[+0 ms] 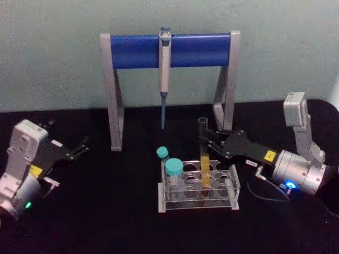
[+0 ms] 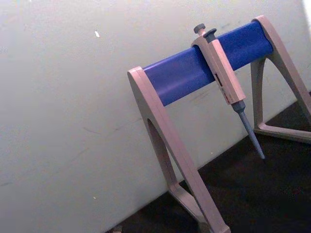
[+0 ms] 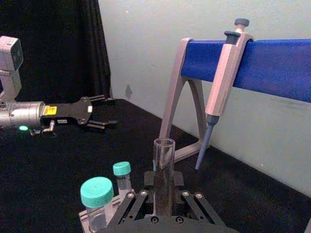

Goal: Pick up the test tube from the test tube rack, shake it, then place it back into the test tube rack.

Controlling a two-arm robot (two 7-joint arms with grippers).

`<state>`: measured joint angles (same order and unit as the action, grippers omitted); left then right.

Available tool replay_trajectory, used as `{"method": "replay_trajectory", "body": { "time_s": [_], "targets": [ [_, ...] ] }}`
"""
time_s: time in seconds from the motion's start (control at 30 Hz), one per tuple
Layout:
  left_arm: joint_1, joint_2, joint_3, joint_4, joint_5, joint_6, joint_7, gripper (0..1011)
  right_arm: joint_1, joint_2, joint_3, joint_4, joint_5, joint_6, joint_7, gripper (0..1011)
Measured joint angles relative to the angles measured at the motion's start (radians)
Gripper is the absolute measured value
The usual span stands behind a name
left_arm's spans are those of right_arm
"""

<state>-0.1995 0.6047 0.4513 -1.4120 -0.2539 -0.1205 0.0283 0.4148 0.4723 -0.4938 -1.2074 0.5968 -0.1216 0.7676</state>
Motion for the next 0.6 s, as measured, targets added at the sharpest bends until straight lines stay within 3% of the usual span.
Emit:
{"method": "replay_trajectory", "body": {
  "time_s": [0.13,0.17,0.6],
  "targets": [
    [0.000,0.000,0.000,0.000,0.000,0.000,0.000,1001,0.000,0.000,0.000,0.000,0.001,0.000,0.000,311],
    [0.000,0.000,0.000,0.000,0.000,0.000,0.000,1001,0.000,0.000,0.000,0.000,0.001,0.000,0.001,381],
    [0.000,0.000,0.000,0.000,0.000,0.000,0.000,1001,0.000,0.000,0.000,0.000,0.001,0.000,0.001,760]
  ]
}}
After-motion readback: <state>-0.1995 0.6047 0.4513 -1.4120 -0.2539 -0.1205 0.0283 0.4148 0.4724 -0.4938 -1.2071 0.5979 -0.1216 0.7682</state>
